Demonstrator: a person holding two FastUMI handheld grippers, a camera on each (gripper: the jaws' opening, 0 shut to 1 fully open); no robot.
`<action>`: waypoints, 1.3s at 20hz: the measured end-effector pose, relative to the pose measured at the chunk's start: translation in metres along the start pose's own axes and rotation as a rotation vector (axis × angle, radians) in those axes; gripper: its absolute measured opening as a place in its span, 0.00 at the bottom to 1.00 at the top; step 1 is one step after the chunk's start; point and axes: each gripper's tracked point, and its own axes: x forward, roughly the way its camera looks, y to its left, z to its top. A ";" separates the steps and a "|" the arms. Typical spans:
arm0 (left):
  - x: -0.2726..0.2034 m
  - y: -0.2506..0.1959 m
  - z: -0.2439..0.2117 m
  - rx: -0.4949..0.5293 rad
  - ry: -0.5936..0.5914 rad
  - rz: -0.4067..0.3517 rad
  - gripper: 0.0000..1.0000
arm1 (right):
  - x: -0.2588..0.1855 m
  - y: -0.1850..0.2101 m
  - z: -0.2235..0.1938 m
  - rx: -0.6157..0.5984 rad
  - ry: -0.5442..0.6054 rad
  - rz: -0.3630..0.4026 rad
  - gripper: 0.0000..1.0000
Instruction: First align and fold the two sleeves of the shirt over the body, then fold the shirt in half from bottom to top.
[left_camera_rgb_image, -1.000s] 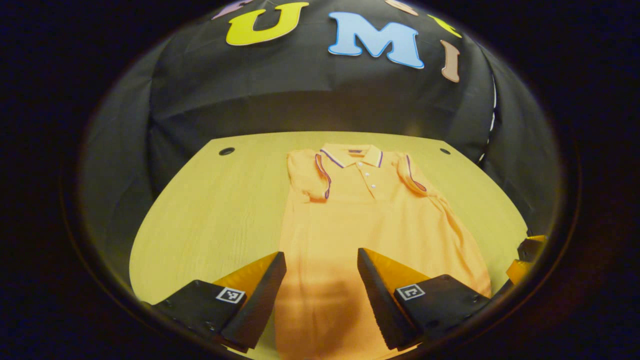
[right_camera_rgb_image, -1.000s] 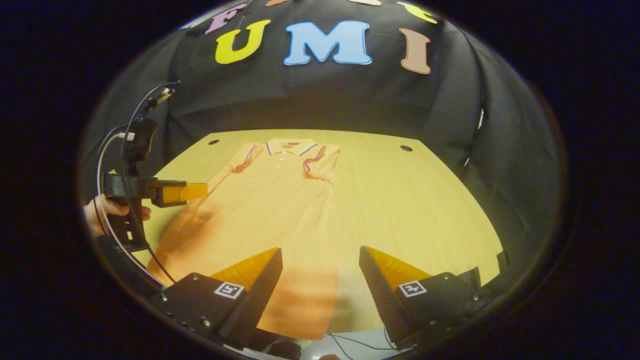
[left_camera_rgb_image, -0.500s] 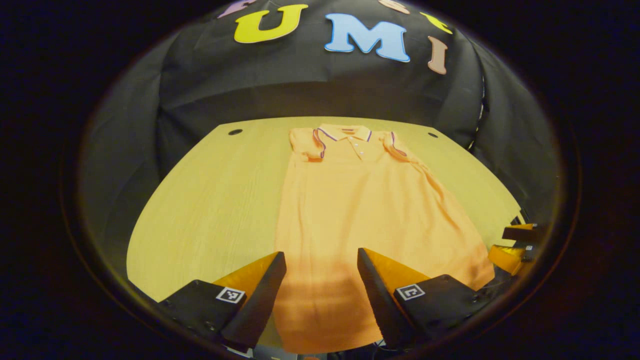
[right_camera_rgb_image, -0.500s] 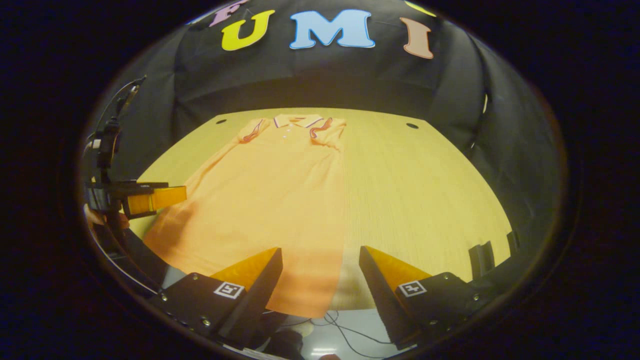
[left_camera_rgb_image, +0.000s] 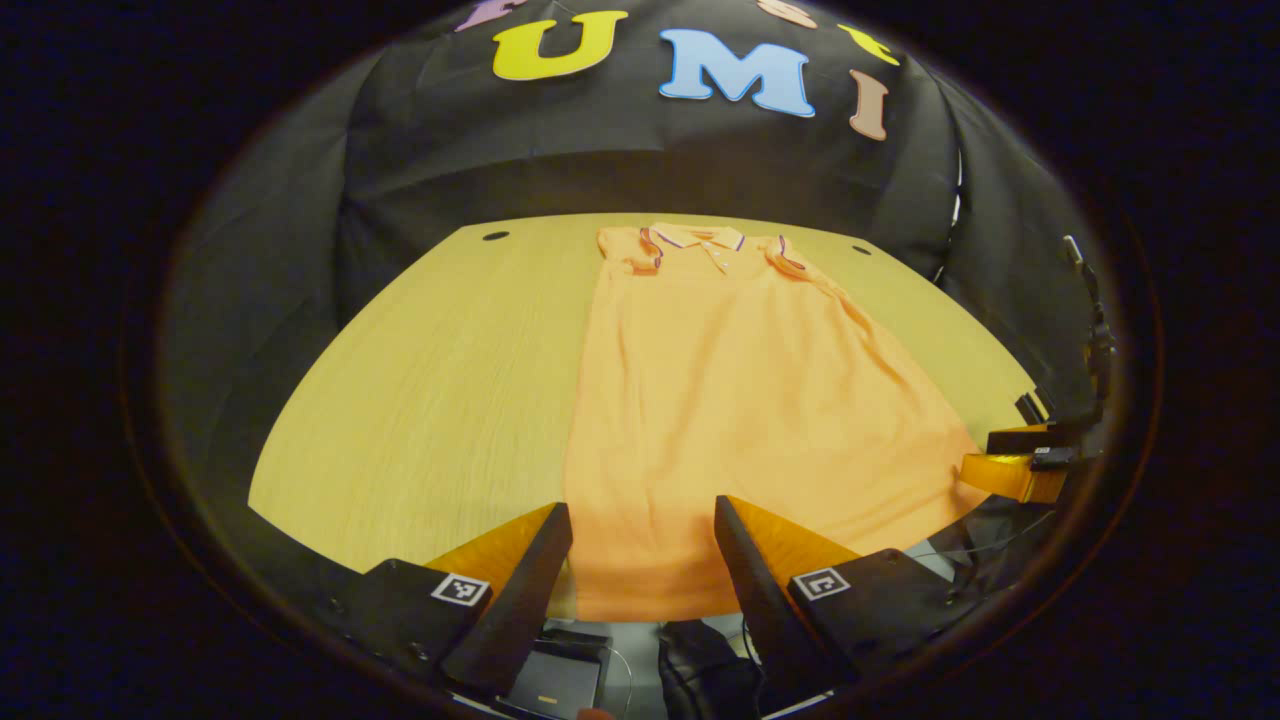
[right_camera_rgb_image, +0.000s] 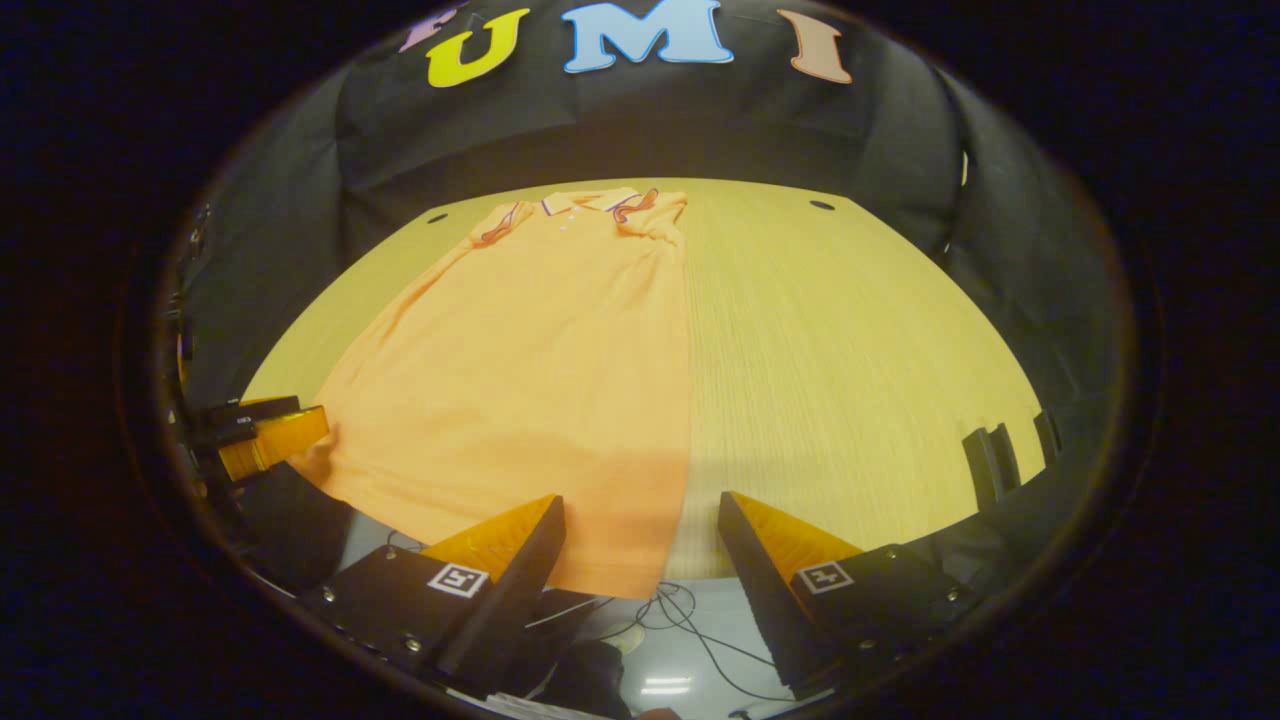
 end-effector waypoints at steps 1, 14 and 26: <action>-0.002 -0.003 -0.005 0.003 0.002 -0.003 0.94 | 0.001 0.001 -0.001 -0.001 0.000 0.001 0.96; 0.008 -0.025 -0.012 0.046 0.016 0.009 0.73 | 0.005 0.009 -0.006 -0.041 -0.018 -0.010 0.64; 0.011 -0.031 0.006 0.013 0.032 0.050 0.06 | -0.003 0.014 0.008 0.074 -0.022 0.095 0.05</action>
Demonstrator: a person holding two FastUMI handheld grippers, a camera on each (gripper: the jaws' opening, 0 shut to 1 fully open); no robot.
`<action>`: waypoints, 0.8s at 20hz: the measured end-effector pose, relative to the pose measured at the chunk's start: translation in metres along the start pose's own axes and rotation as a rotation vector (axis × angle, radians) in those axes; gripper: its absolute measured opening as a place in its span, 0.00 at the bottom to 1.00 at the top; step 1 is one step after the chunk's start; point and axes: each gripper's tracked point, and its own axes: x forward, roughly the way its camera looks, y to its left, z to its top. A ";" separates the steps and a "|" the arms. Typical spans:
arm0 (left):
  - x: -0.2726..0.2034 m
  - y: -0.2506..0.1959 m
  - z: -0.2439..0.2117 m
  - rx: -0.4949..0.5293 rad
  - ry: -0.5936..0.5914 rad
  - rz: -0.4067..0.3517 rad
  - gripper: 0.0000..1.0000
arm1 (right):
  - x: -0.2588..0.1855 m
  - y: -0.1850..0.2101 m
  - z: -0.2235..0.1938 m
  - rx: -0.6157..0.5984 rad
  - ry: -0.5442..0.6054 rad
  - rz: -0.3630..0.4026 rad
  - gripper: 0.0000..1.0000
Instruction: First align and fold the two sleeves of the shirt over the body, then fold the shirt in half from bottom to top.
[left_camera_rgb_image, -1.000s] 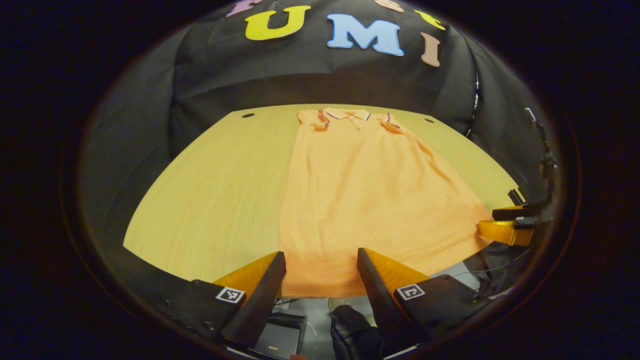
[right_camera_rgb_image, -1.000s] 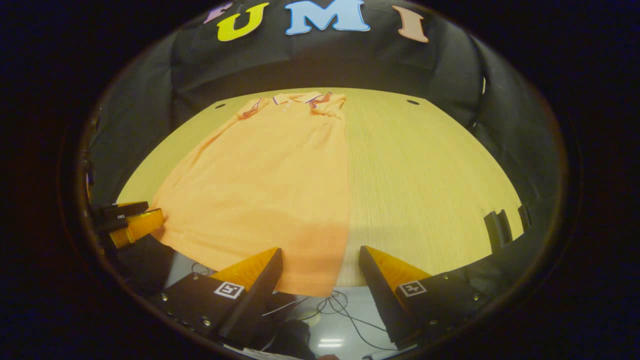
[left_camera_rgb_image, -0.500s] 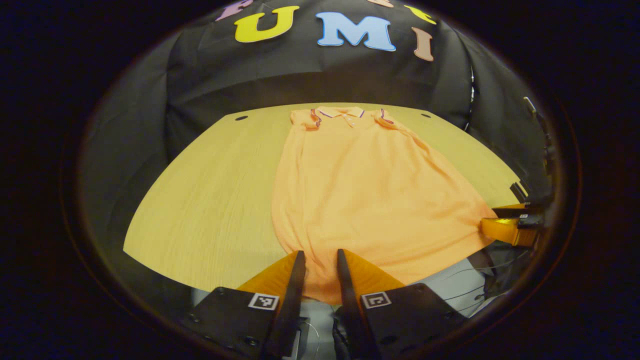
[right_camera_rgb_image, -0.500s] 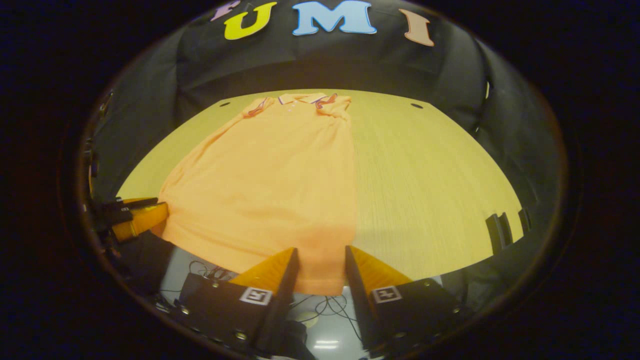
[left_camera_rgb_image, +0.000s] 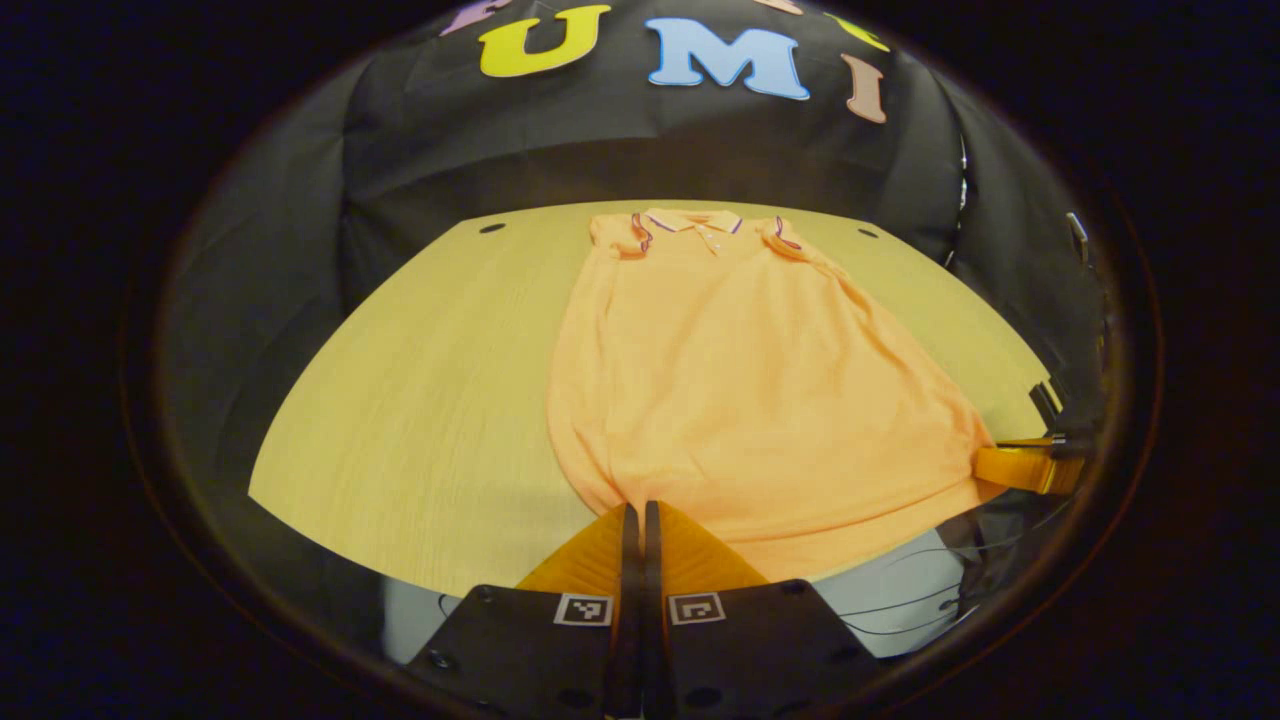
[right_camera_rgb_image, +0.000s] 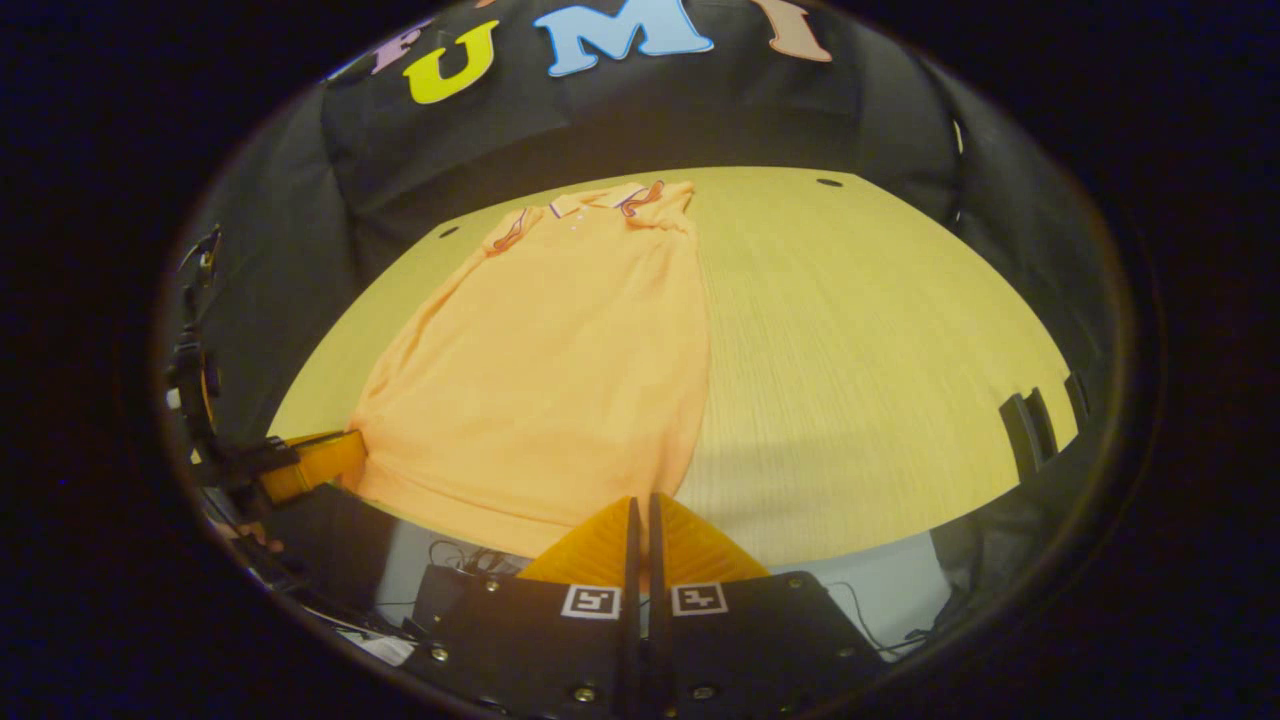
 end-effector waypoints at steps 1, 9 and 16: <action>-0.003 0.000 0.008 0.004 -0.015 0.003 0.06 | -0.004 0.003 0.006 -0.005 -0.014 0.010 0.05; -0.017 -0.008 0.059 0.018 -0.099 -0.007 0.06 | -0.025 0.016 0.064 -0.010 -0.122 0.096 0.05; -0.002 -0.005 0.136 -0.024 -0.164 -0.053 0.05 | -0.024 0.022 0.129 0.004 -0.189 0.100 0.05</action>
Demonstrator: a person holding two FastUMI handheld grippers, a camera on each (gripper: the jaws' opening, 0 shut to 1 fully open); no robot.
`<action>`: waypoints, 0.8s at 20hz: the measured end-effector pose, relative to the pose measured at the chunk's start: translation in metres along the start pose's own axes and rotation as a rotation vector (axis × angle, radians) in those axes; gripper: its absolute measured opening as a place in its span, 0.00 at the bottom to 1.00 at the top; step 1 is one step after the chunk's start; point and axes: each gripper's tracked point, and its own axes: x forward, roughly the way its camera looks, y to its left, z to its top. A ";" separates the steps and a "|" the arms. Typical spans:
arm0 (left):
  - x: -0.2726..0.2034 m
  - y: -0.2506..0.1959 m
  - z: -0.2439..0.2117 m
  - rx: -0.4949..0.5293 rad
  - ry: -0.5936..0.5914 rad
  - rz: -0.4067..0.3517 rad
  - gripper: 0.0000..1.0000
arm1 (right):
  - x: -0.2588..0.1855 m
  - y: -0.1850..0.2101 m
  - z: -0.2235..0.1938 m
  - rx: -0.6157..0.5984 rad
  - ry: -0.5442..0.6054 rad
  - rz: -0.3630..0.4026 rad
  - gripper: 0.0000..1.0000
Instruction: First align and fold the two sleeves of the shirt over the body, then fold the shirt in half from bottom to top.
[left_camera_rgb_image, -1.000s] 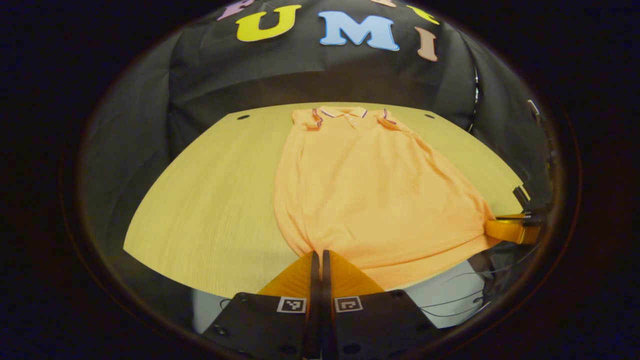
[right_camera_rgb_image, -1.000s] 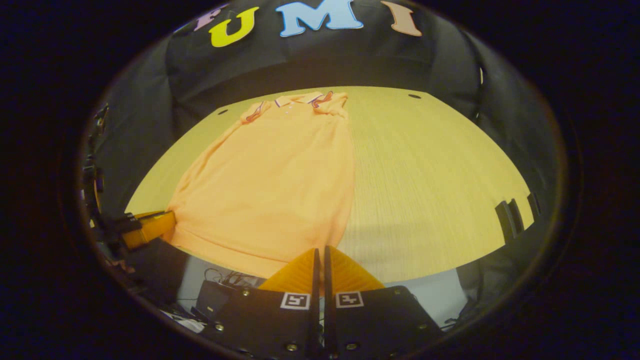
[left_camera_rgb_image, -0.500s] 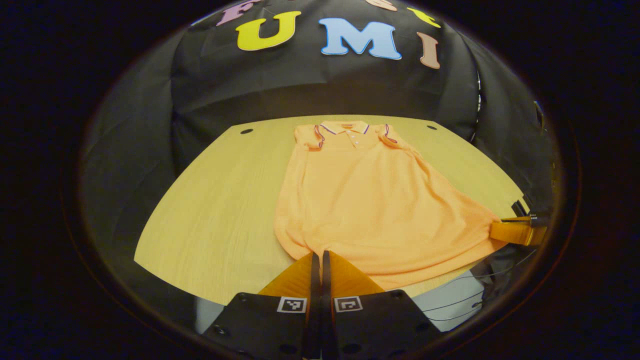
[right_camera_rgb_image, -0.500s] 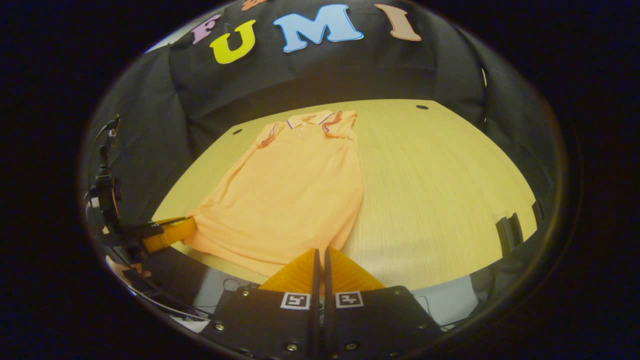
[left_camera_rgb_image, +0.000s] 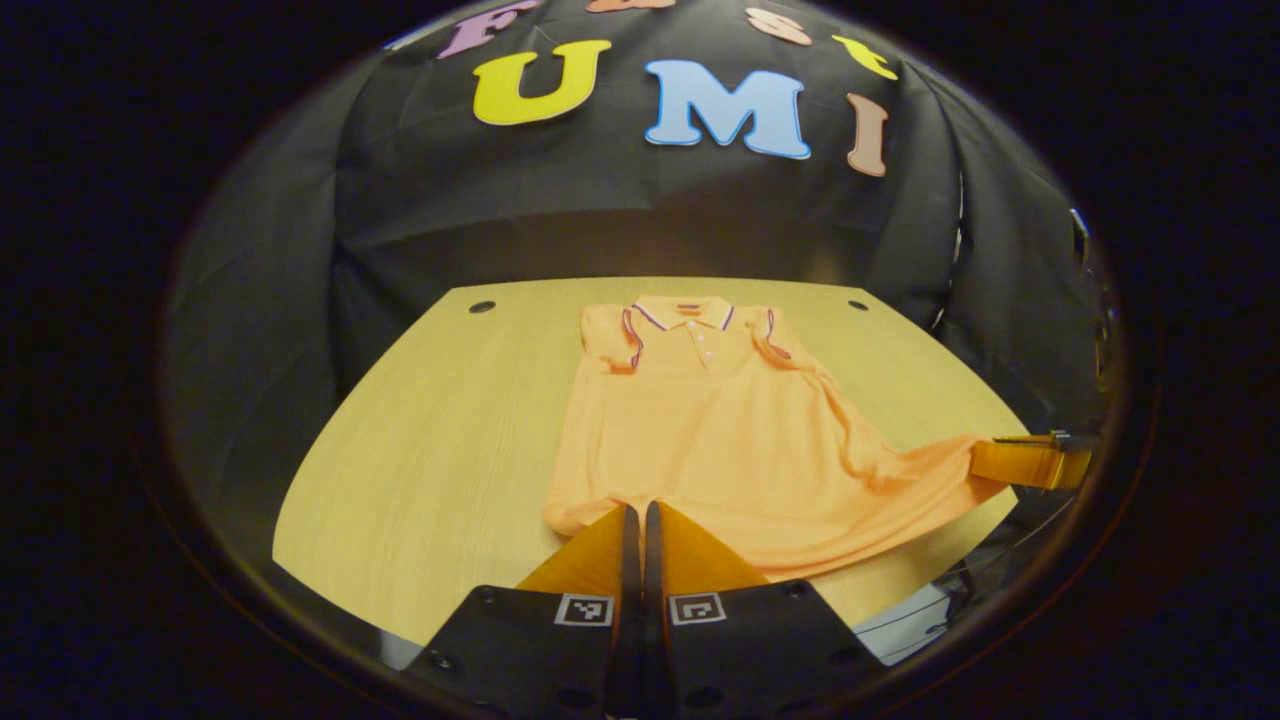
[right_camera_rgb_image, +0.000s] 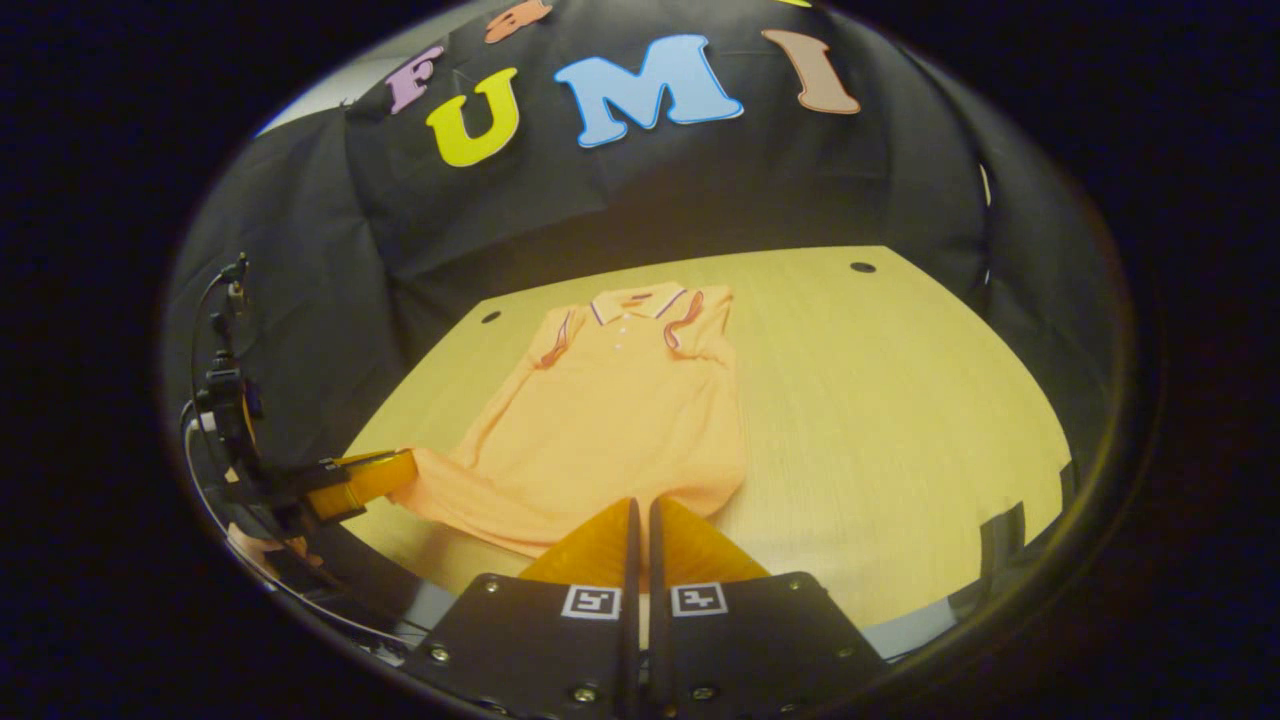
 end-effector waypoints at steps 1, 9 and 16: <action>0.006 0.000 0.013 -0.004 -0.008 -0.010 0.06 | 0.003 0.000 0.010 0.005 -0.010 -0.003 0.05; 0.073 -0.005 0.089 0.001 -0.046 -0.068 0.06 | 0.053 -0.005 0.092 0.089 -0.086 -0.029 0.04; 0.142 -0.006 0.157 0.000 -0.082 -0.121 0.06 | 0.104 -0.018 0.161 0.060 -0.136 -0.107 0.04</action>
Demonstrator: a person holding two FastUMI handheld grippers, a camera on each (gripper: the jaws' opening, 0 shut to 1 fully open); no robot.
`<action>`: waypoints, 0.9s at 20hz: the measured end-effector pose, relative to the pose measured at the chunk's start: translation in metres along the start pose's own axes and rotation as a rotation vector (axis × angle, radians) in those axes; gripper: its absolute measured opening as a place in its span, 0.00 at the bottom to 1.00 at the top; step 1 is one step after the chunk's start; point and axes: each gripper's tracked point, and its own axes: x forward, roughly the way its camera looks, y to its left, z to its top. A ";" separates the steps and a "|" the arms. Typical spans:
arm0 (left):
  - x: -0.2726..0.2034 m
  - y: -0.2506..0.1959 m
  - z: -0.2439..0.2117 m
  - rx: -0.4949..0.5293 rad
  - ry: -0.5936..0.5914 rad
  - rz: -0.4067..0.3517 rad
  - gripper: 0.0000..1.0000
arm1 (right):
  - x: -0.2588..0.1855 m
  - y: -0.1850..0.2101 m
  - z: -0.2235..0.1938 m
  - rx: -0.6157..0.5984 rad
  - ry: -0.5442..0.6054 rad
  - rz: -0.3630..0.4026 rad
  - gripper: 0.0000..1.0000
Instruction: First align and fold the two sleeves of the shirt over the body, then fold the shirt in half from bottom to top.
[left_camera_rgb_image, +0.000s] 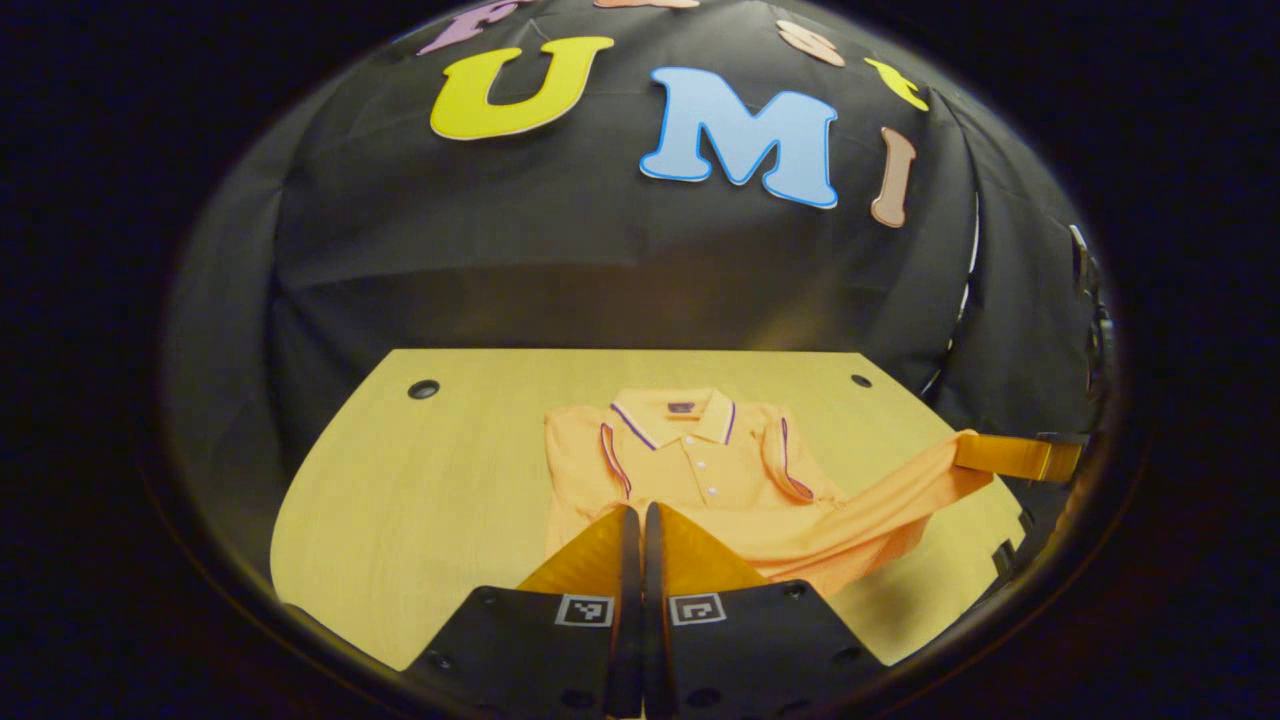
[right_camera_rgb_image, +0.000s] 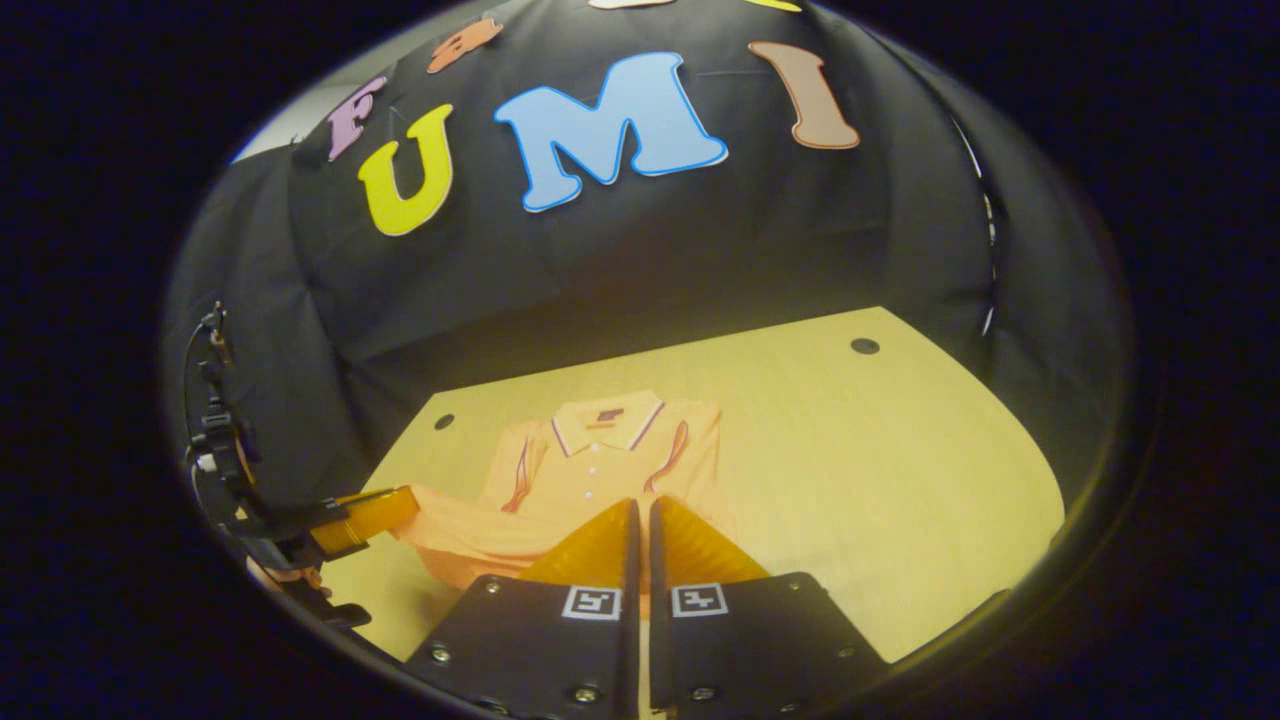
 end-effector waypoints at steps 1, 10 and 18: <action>0.010 0.001 0.008 0.001 -0.003 -0.007 0.07 | 0.009 0.000 0.009 -0.004 -0.005 -0.010 0.04; 0.098 0.023 0.066 0.077 -0.083 -0.003 0.06 | 0.096 0.005 0.065 -0.041 -0.029 -0.064 0.04; 0.138 0.035 0.088 0.076 -0.218 0.007 0.06 | 0.154 -0.007 0.082 -0.049 -0.053 -0.107 0.04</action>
